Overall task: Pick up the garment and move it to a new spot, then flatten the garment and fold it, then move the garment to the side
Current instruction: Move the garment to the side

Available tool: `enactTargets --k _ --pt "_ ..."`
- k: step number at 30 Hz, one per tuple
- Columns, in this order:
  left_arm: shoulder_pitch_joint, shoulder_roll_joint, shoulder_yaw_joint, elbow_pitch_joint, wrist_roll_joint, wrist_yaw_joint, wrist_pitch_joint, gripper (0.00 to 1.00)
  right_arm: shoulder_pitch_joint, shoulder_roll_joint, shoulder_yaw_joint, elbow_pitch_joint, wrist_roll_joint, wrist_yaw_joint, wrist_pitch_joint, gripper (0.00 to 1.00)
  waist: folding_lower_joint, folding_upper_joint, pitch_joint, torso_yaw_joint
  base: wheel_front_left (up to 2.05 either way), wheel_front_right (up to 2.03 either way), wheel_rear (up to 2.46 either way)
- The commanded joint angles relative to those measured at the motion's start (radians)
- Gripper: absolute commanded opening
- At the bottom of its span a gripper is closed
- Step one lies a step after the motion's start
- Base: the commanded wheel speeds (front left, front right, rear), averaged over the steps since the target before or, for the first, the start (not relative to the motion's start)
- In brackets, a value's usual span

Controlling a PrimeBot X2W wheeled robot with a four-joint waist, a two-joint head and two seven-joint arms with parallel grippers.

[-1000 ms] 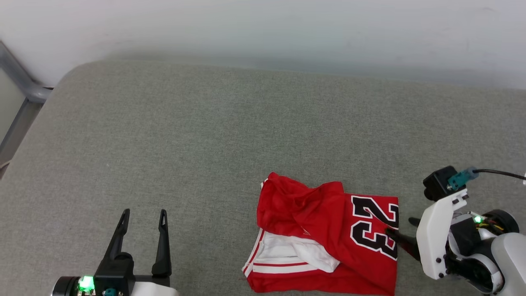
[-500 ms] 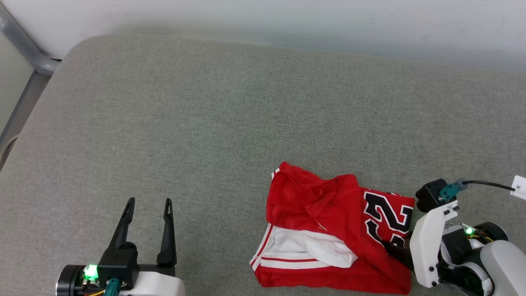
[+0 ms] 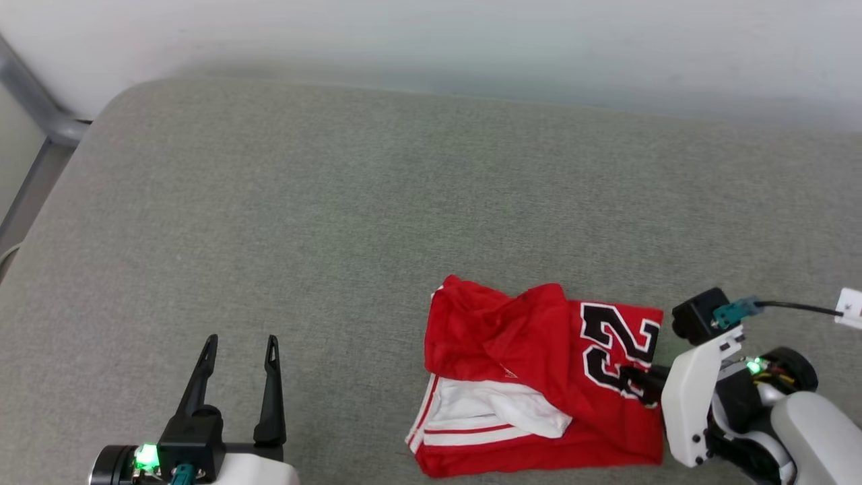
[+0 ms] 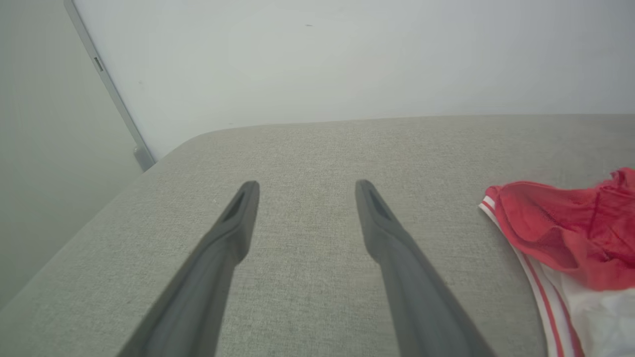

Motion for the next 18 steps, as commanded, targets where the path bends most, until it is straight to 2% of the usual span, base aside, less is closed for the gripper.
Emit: enactTargets --k 1,6,8,9,10,11,18 --pt "0.015 -0.003 0.001 -0.006 0.002 0.004 -0.002 1.0 -0.024 -0.016 -0.006 -0.018 -0.01 -0.001 -0.019 0.0 0.0 0.0 -0.011 -0.02 0.0 0.0 0.0" --pt "0.029 -0.004 0.005 -0.014 0.003 0.008 -0.002 1.0 -0.044 -0.053 -0.012 -0.065 -0.036 -0.001 -0.039 0.0 0.0 0.0 -0.017 -0.076 0.0 0.0 0.0" --pt "0.027 -0.005 0.009 -0.022 0.003 0.01 -0.002 1.0 -0.065 -0.1 -0.015 -0.104 -0.077 -0.001 -0.046 0.0 0.0 0.0 -0.01 -0.133 0.0 0.0 0.0" --pt "0.027 -0.005 0.009 -0.022 0.003 0.01 -0.002 1.0 -0.065 -0.1 -0.015 -0.104 -0.077 -0.001 -0.046 0.0 0.0 0.0 -0.01 -0.133 0.0 0.0 0.0" --pt "0.016 -0.004 0.015 -0.03 0.002 0.011 -0.002 1.0 -0.085 -0.134 -0.026 -0.123 -0.1 -0.001 -0.047 0.0 0.0 0.0 0.002 -0.179 0.0 0.0 0.0" --pt "0.015 -0.003 0.019 -0.034 0.001 0.013 -0.002 1.0 -0.097 -0.147 -0.027 -0.129 -0.108 -0.001 -0.048 0.0 0.0 0.0 0.008 -0.198 0.0 0.0 0.0" --pt "-0.013 0.015 0.042 -0.064 0.0 0.012 -0.002 1.0 -0.162 -0.184 -0.08 -0.143 -0.131 -0.001 -0.042 0.0 0.0 0.0 0.065 -0.291 0.0 0.0 0.0"
